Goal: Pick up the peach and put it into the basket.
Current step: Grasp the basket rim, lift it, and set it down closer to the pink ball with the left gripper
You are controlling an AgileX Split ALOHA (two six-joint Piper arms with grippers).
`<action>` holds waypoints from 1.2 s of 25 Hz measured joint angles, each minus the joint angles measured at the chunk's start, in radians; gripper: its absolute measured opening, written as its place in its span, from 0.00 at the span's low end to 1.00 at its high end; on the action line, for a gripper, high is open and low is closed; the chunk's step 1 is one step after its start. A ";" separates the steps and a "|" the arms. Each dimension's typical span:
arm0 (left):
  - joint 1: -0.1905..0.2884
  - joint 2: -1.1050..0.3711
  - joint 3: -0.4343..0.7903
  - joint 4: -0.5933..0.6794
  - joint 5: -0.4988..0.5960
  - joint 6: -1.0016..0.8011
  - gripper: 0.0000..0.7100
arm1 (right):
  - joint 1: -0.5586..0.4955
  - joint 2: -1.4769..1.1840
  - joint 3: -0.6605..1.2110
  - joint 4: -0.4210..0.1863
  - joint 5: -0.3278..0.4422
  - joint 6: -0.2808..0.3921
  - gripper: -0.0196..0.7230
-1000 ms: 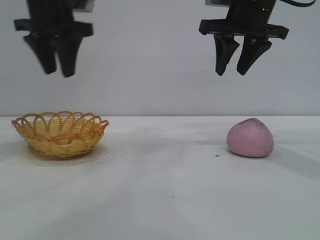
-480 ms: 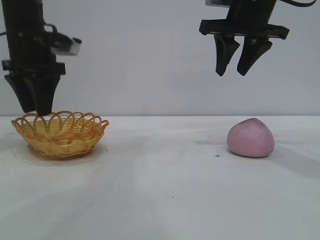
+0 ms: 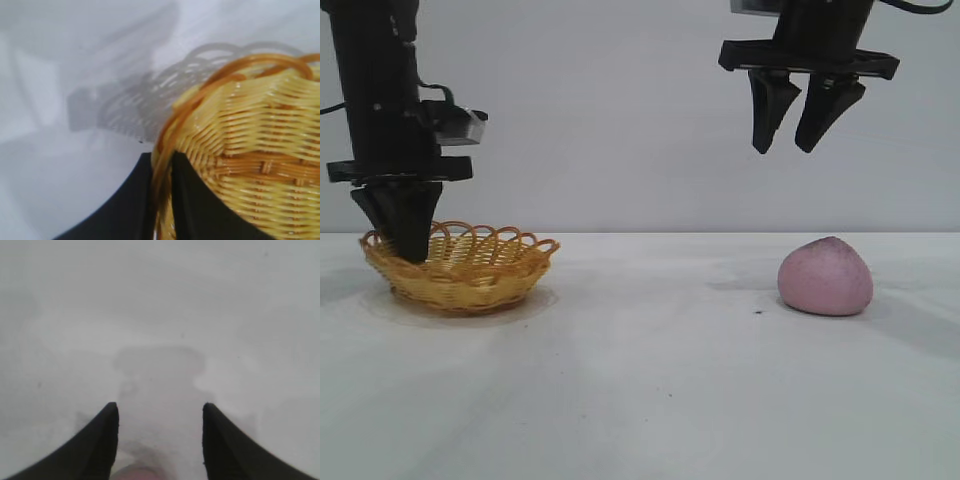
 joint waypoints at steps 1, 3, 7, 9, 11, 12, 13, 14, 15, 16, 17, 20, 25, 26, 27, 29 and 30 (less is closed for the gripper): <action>0.000 -0.005 0.011 -0.054 0.003 -0.002 0.08 | 0.000 0.000 0.000 0.000 0.002 0.000 0.52; 0.000 -0.028 0.052 -0.169 -0.010 -0.002 0.00 | 0.000 0.000 0.000 0.000 0.009 0.000 0.52; 0.000 -0.105 0.213 -0.439 -0.127 0.027 0.00 | 0.000 0.000 0.000 0.000 0.031 0.001 0.52; -0.005 -0.148 0.308 -0.586 -0.186 0.053 0.00 | 0.000 0.000 0.000 0.000 0.033 0.001 0.52; -0.016 -0.194 0.410 -0.710 -0.259 0.086 0.00 | 0.000 0.000 0.000 0.000 0.035 0.001 0.52; -0.023 -0.210 0.449 -0.771 -0.289 0.103 0.00 | 0.000 0.000 0.000 0.000 0.035 0.001 0.52; -0.028 -0.226 0.491 -0.821 -0.309 0.125 0.00 | 0.000 0.000 0.000 0.000 0.035 0.001 0.52; -0.035 -0.236 0.527 -0.856 -0.326 0.148 0.00 | 0.000 0.000 0.000 0.000 0.035 0.001 0.52; -0.042 -0.239 0.561 -0.887 -0.338 0.163 0.00 | 0.000 0.000 0.000 0.000 0.037 0.001 0.52; -0.050 -0.242 0.586 -0.908 -0.348 0.174 0.00 | 0.000 0.000 0.000 0.000 0.037 0.001 0.52; -0.057 -0.242 0.613 -0.923 -0.362 0.183 0.00 | 0.000 0.000 0.000 0.000 0.037 0.001 0.52; -0.079 -0.242 0.671 -0.972 -0.396 0.185 0.00 | 0.000 0.000 0.000 0.000 0.037 0.001 0.52; -0.094 -0.253 0.694 -0.997 -0.417 0.185 0.19 | 0.000 0.000 0.000 0.000 0.041 0.001 0.52; -0.094 -0.257 0.694 -0.997 -0.419 0.185 0.26 | 0.000 0.000 0.000 0.000 0.041 0.001 0.52; -0.094 -0.267 0.694 -0.997 -0.419 0.185 0.35 | 0.000 0.000 0.000 0.002 0.041 0.001 0.52; -0.094 -0.286 0.694 -0.982 -0.425 0.185 0.47 | 0.000 0.000 0.000 0.002 0.041 0.001 0.52; -0.094 -0.299 0.694 -0.962 -0.425 0.185 0.50 | 0.000 0.000 0.000 0.002 0.041 0.001 0.52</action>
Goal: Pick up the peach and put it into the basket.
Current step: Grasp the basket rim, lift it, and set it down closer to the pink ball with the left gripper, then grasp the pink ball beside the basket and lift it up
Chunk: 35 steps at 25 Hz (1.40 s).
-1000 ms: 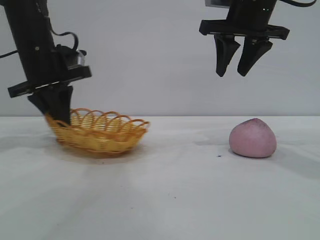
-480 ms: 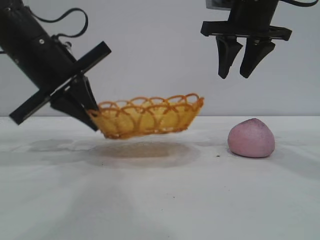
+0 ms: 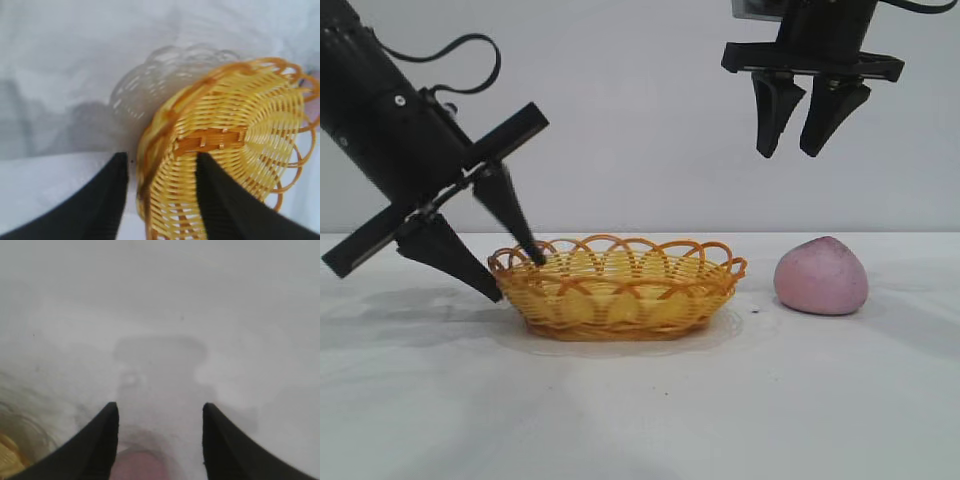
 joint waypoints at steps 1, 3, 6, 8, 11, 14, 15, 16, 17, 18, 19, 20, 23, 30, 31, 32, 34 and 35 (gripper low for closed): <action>0.000 -0.013 0.000 0.027 0.000 0.000 0.47 | 0.000 0.000 0.000 0.000 0.000 0.000 0.52; 0.000 -0.045 0.000 0.090 0.002 0.000 0.47 | 0.000 0.000 0.000 0.000 0.000 0.000 0.52; 0.000 -0.108 0.000 0.247 0.021 -0.013 0.51 | 0.000 0.000 0.000 0.000 0.000 0.000 0.52; 0.000 -0.150 0.000 0.416 0.041 -0.069 0.51 | 0.000 0.000 0.000 0.001 0.000 0.000 0.52; -0.002 -0.184 0.000 0.729 0.058 -0.240 0.51 | 0.000 0.000 0.000 0.009 0.000 0.000 0.52; -0.002 -0.186 0.000 1.031 0.064 -0.429 0.51 | 0.000 0.000 0.000 0.020 0.000 0.000 0.52; 0.000 -0.186 0.000 1.108 0.064 -0.477 0.51 | 0.000 0.000 0.000 0.020 0.000 0.000 0.52; 0.007 -0.186 0.000 1.149 0.064 -0.514 0.51 | 0.000 0.000 0.000 0.022 0.000 0.000 0.52; 0.023 -0.186 0.000 1.172 0.064 -0.536 0.51 | 0.000 0.000 0.000 0.022 0.000 0.000 0.52; 0.050 -0.186 0.000 1.176 0.062 -0.552 0.51 | 0.000 0.000 0.000 0.022 0.000 0.000 0.52; 0.077 -0.186 0.000 1.173 0.060 -0.557 0.51 | 0.000 0.000 0.000 0.023 0.000 0.000 0.52; 0.115 -0.186 0.000 1.172 0.060 -0.557 0.51 | 0.000 0.000 0.000 0.023 0.002 0.000 0.52; 0.212 -0.186 0.000 1.166 0.060 -0.503 0.51 | 0.000 0.000 0.000 0.028 0.002 0.000 0.52; 0.243 -0.216 0.002 1.099 0.064 -0.439 0.51 | 0.000 0.000 0.000 0.043 0.002 0.000 0.52; 0.243 -0.240 0.002 1.098 0.062 -0.439 0.51 | 0.000 0.000 0.000 0.043 0.003 0.000 0.52; 0.241 -0.278 0.002 1.098 0.062 -0.439 0.51 | 0.000 0.000 0.000 0.043 0.003 0.000 0.52; 0.239 -0.370 0.002 1.090 0.067 -0.439 0.51 | 0.000 0.000 0.000 0.045 0.003 0.000 0.52; 0.235 -0.427 0.002 1.090 0.078 -0.441 0.51 | 0.000 0.000 0.000 0.045 0.003 0.000 0.52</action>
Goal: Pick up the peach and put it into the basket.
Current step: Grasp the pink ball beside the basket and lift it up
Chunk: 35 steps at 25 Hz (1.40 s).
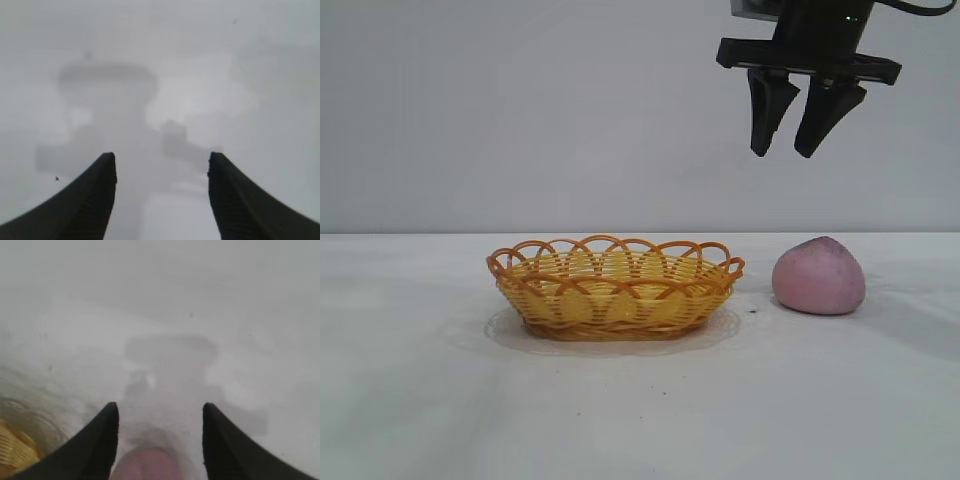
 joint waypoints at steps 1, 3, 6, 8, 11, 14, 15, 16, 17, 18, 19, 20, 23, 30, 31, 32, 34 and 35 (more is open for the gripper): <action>-0.004 -0.057 0.000 0.000 0.020 0.000 0.51 | 0.000 0.000 0.000 0.001 0.000 0.000 0.52; -0.019 -0.158 0.001 0.012 0.073 -0.007 0.51 | 0.000 0.000 0.000 0.009 0.000 0.000 0.52; -0.050 -0.303 0.022 0.052 0.152 -0.037 0.51 | 0.000 0.000 0.000 0.019 0.000 0.000 0.52; -0.065 -0.389 0.051 0.074 0.212 -0.051 0.51 | 0.000 0.000 0.000 0.019 0.000 0.000 0.52; -0.074 -0.500 0.121 0.087 0.297 -0.060 0.51 | 0.000 0.000 0.000 0.020 0.000 0.000 0.52; -0.076 -0.624 0.216 0.096 0.360 -0.075 0.51 | 0.000 0.000 0.000 0.023 0.000 0.000 0.52; -0.076 -0.675 0.250 0.098 0.379 -0.080 0.51 | 0.000 0.000 0.000 0.023 0.000 0.000 0.52; -0.076 -0.728 0.283 0.103 0.393 -0.086 0.51 | 0.000 0.000 0.000 0.023 0.000 0.000 0.52; -0.076 -0.774 0.308 0.108 0.411 -0.086 0.51 | 0.000 0.000 0.000 0.025 0.000 -0.002 0.52; -0.076 -0.829 0.337 0.107 0.424 -0.086 0.51 | 0.000 0.000 0.000 0.027 0.000 -0.002 0.52; -0.076 -0.884 0.364 0.110 0.438 -0.087 0.51 | 0.000 0.000 0.000 0.029 0.000 -0.004 0.52; -0.076 -0.929 0.386 0.110 0.445 -0.087 0.51 | 0.000 0.000 0.000 0.031 0.000 -0.005 0.52; -0.076 -1.083 0.463 0.110 0.457 -0.087 0.51 | 0.000 0.000 0.000 0.037 -0.002 -0.008 0.52; -0.076 -1.398 0.533 0.037 0.457 -0.031 0.51 | 0.000 0.000 0.000 0.046 0.014 -0.024 0.52; -0.076 -1.435 0.533 0.035 0.457 -0.029 0.51 | 0.000 0.000 0.000 0.046 0.022 -0.024 0.52; -0.076 -1.470 0.533 0.034 0.457 -0.027 0.51 | 0.000 0.000 0.000 0.046 0.033 -0.026 0.52; -0.076 -1.522 0.535 0.034 0.457 -0.027 0.51 | 0.000 0.000 0.000 0.047 0.058 -0.028 0.52; -0.076 -1.529 0.535 0.034 0.457 -0.025 0.51 | 0.000 0.000 -0.002 0.047 0.077 -0.030 0.52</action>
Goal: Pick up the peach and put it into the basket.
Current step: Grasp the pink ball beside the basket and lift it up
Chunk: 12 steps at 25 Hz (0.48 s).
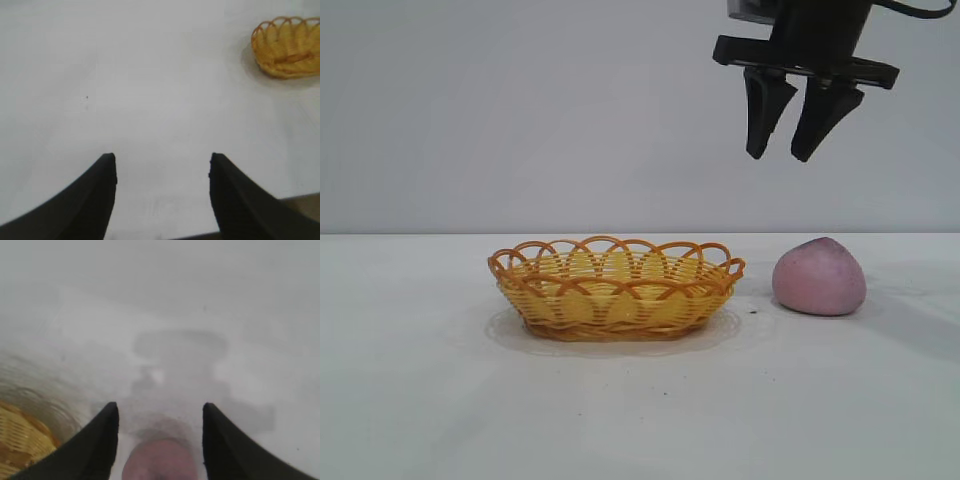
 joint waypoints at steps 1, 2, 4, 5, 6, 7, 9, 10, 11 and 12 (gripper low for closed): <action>0.000 -0.002 0.001 0.000 0.002 0.000 0.51 | 0.000 0.000 0.000 0.002 0.014 -0.004 0.52; 0.000 -0.002 0.001 0.000 0.002 0.000 0.51 | 0.002 0.000 0.000 0.004 0.034 -0.009 0.52; 0.000 -0.002 0.001 0.000 0.002 0.002 0.51 | 0.002 0.000 0.000 0.004 0.078 -0.013 0.52; 0.000 -0.002 0.001 0.000 0.002 0.002 0.51 | 0.002 0.001 0.000 0.002 0.099 -0.017 0.52; 0.000 -0.002 0.001 0.000 0.002 0.002 0.51 | 0.002 0.005 0.000 0.001 0.125 -0.018 0.52; 0.000 -0.002 0.001 0.000 0.002 0.002 0.51 | 0.002 0.010 0.000 -0.004 0.149 -0.019 0.52; 0.000 -0.002 0.001 0.000 0.002 0.002 0.51 | 0.002 0.026 0.000 -0.006 0.185 -0.021 0.52; 0.000 -0.002 0.001 0.000 0.002 0.002 0.51 | 0.002 0.039 0.000 -0.008 0.200 -0.021 0.52; 0.000 -0.002 0.001 0.000 0.002 0.002 0.51 | 0.002 0.053 0.000 -0.008 0.209 -0.021 0.52; 0.000 -0.002 0.001 0.000 0.002 0.002 0.51 | 0.002 0.071 0.000 -0.008 0.216 -0.022 0.52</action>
